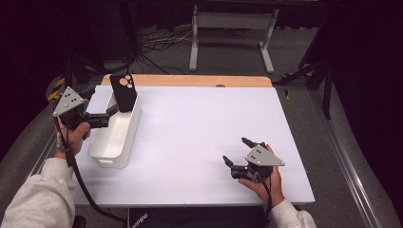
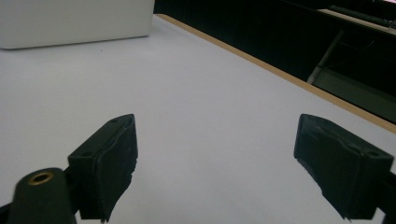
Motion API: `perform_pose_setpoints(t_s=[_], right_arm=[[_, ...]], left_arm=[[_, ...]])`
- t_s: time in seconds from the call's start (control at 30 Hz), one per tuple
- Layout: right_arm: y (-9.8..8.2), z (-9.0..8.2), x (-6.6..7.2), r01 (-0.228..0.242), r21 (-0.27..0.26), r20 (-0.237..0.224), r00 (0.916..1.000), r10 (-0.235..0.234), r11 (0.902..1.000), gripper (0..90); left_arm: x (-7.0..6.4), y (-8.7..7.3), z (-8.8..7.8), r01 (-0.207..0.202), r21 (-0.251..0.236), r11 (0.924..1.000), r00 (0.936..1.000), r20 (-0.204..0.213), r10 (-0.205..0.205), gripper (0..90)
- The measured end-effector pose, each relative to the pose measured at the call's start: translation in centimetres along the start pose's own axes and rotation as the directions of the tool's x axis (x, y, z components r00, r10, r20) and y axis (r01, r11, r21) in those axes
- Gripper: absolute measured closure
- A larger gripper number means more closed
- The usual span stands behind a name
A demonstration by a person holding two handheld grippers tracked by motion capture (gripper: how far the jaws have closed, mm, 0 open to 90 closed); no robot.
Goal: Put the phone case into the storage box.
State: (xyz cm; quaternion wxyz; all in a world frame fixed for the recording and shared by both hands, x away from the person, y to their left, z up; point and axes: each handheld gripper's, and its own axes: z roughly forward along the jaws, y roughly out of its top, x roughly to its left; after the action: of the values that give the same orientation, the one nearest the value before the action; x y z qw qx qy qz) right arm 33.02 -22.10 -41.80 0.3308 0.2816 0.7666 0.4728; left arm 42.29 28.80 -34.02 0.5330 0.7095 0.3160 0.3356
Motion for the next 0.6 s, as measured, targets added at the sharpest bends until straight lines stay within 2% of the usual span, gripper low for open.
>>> perform_pose_setpoints(t_s=[0.2, 0.37, 0.43, 0.6], right_arm=[[0.0, 0.0, 0.1, 0.002, 0.000, 0.000, 1.0000, -0.002, 1.0000, 14.0], [0.0, 0.0, 0.1, 0.007, 0.004, -0.001, 1.0000, -0.007, 1.0000, 14.0], [0.0, 0.0, 0.1, 0.005, 0.002, -0.002, 1.0000, -0.005, 1.0000, 14.0], [0.0, -0.1, 0.1, 0.006, 0.000, 0.001, 1.0000, -0.006, 1.0000, 14.0]], left_arm=[[-1.0, -0.3, -0.6, -0.006, -0.004, 1.0000, 0.9996, 0.029, 0.006, 2.3], [-1.6, -0.3, -1.1, -0.002, -0.018, 0.9998, 0.9997, 0.022, 0.003, 2.7], [-1.8, -0.3, -1.4, 0.008, -0.027, 0.9996, 0.9995, 0.031, -0.008, 2.8], [-2.8, -0.3, -1.9, 0.000, -0.044, 0.9990, 0.9986, 0.052, 0.003, 2.8]])
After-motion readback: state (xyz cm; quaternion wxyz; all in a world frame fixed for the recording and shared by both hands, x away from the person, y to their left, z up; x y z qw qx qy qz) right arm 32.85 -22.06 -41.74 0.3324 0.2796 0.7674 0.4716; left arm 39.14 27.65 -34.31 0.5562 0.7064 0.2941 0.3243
